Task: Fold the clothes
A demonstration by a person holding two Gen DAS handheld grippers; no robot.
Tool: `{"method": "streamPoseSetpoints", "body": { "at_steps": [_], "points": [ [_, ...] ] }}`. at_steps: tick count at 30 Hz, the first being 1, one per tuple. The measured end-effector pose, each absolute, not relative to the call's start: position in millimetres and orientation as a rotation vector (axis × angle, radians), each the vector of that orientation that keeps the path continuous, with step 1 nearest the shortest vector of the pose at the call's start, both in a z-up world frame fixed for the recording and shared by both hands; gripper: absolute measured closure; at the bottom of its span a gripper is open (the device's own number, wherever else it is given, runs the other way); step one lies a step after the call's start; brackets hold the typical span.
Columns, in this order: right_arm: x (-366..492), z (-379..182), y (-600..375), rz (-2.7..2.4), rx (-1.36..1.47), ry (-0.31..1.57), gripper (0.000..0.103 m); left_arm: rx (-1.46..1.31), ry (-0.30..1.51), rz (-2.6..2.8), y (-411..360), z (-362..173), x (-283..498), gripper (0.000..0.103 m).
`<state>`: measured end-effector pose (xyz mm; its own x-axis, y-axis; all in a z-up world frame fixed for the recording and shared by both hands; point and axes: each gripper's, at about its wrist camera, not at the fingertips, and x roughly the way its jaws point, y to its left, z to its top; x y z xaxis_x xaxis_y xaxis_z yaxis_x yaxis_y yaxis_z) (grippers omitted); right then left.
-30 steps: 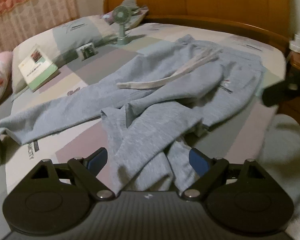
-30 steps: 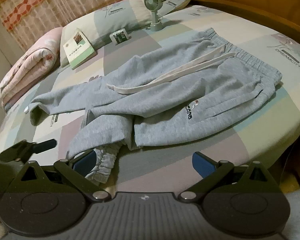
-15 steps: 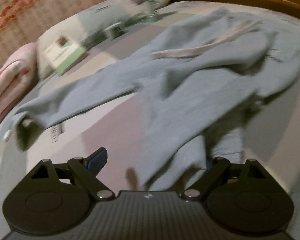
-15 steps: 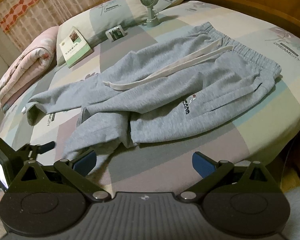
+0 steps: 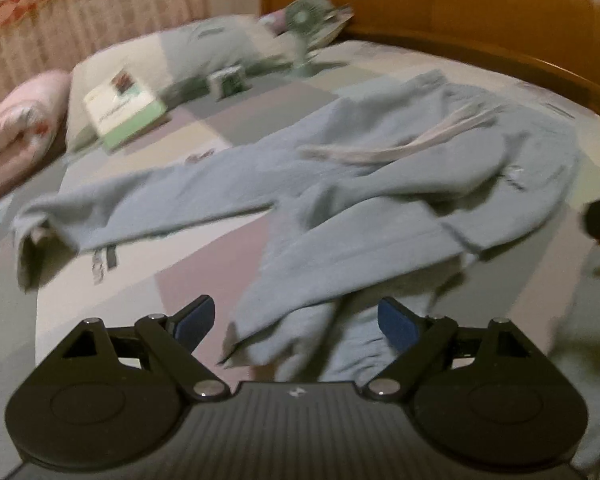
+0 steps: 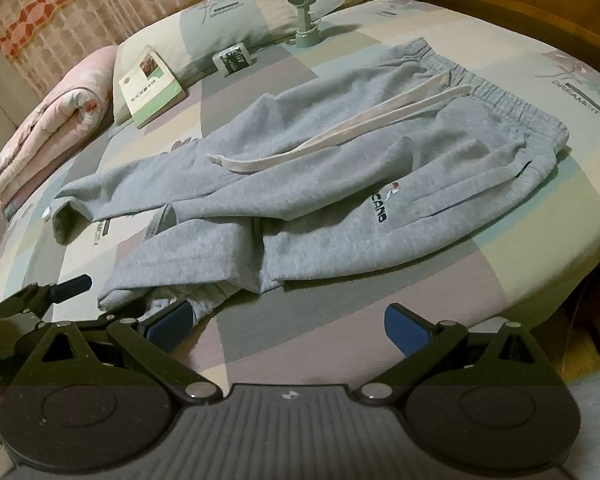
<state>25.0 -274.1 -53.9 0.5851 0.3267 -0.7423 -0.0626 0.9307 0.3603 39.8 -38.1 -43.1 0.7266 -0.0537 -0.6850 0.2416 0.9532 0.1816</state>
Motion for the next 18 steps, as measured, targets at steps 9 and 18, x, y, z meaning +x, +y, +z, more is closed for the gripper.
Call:
{"method": "streamPoseSetpoints", "body": {
  "at_steps": [9,18],
  "points": [
    [25,-55,-274,0.230,0.321,0.921,0.000,0.405,0.715,-0.197,-74,-68,46,0.014],
    [26,-59,-276,0.222,0.323,0.936,0.000,0.381,0.801,-0.022,-40,-90,63,0.013]
  ]
}}
